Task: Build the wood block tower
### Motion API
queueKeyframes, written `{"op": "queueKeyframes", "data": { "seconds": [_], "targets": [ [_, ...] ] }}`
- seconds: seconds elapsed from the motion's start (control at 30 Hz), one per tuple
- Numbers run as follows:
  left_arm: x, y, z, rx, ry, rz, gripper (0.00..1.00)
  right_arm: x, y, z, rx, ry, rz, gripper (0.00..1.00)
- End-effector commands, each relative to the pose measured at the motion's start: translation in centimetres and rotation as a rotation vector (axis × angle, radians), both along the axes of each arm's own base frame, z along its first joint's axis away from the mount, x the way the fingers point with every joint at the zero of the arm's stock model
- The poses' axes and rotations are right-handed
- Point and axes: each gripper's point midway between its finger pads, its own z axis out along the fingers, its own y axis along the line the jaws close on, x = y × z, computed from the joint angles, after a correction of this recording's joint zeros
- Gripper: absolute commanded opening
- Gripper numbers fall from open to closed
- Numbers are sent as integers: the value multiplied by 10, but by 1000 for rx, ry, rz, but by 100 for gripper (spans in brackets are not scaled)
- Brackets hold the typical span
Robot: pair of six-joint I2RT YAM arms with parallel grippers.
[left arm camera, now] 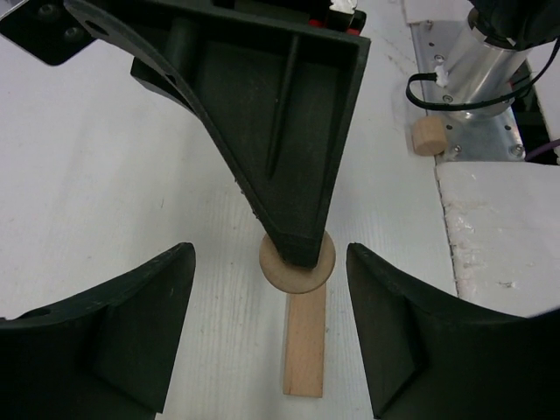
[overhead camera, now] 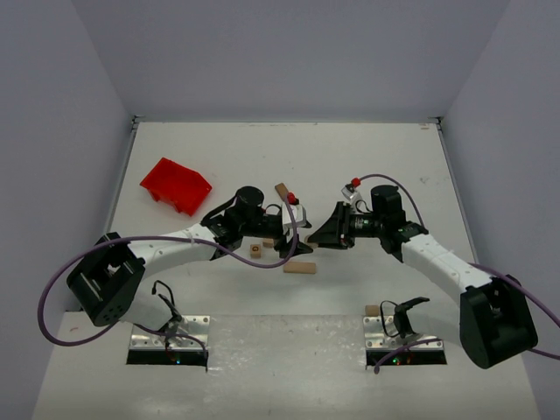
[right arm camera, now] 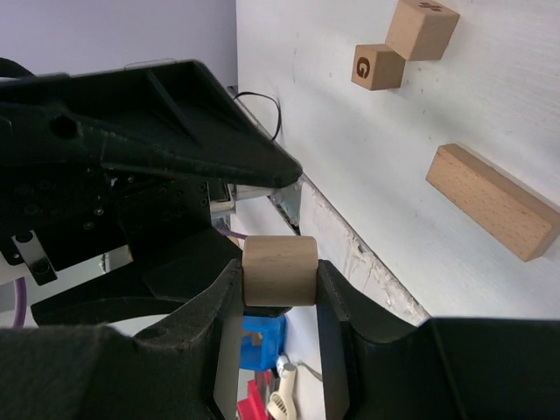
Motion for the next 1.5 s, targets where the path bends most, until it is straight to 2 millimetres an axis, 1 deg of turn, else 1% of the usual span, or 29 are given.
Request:
{"op": "queueKeyframes", "data": {
  "seconds": [0.0,0.13,0.2,0.33,0.37,0.47,0.6,0.63,0.77,0.8,0.93,1.0,1.07,1.13,1.17,1.23,1.27,1.33,1.4,1.47],
  "targets": [
    [-9,-12,32,-93,-75,-92,56,4,3,11,37,-59,17,18],
    [-9,-12,31,-90,-70,-89,42,6,4,13,40,-70,17,18],
    [-8,-12,30,-87,-70,-86,39,7,4,14,47,-72,17,18],
    [-7,-12,27,-78,-67,-78,25,8,5,15,55,-79,20,19],
    [-7,-12,27,-78,-67,-77,21,8,5,15,55,-83,19,19],
    [-6,-12,29,-83,-68,-70,1,9,4,14,42,-94,16,23],
    [-3,-11,32,-89,-55,-37,0,17,-2,9,-38,-127,-31,48],
    [-2,-10,31,-88,-53,-26,0,18,-4,7,-55,-133,-38,56],
    [4,-9,28,-81,-18,27,0,31,-14,7,-136,-200,-116,96],
    [6,-8,27,-78,-15,45,0,35,-17,7,-154,-214,-144,98],
    [10,-4,17,-56,32,100,0,46,-28,13,-204,-292,-217,99],
    [13,0,9,-32,67,142,0,53,-37,18,-242,-348,-277,99],
    [15,6,-3,4,95,191,0,62,-58,17,-329,-391,-384,99],
    [16,10,-10,22,121,222,0,67,-76,12,-392,-400,-467,99],
    [16,15,-17,44,143,248,0,74,-91,16,-431,-431,-547,99],
    [17,21,-26,65,179,298,0,79,-115,16,-494,-428,-658,99],
    [15,22,-29,65,201,304,0,80,-123,14,-520,-421,-690,99],
    [2,22,-40,77,264,284,0,79,-137,6,-570,-405,-739,99],
    [-3,24,-48,92,308,321,0,78,-147,-3,-610,-391,-779,99],
    [-3,27,-55,113,348,397,0,78,-158,-11,-655,-383,-818,99]
  ]
}}
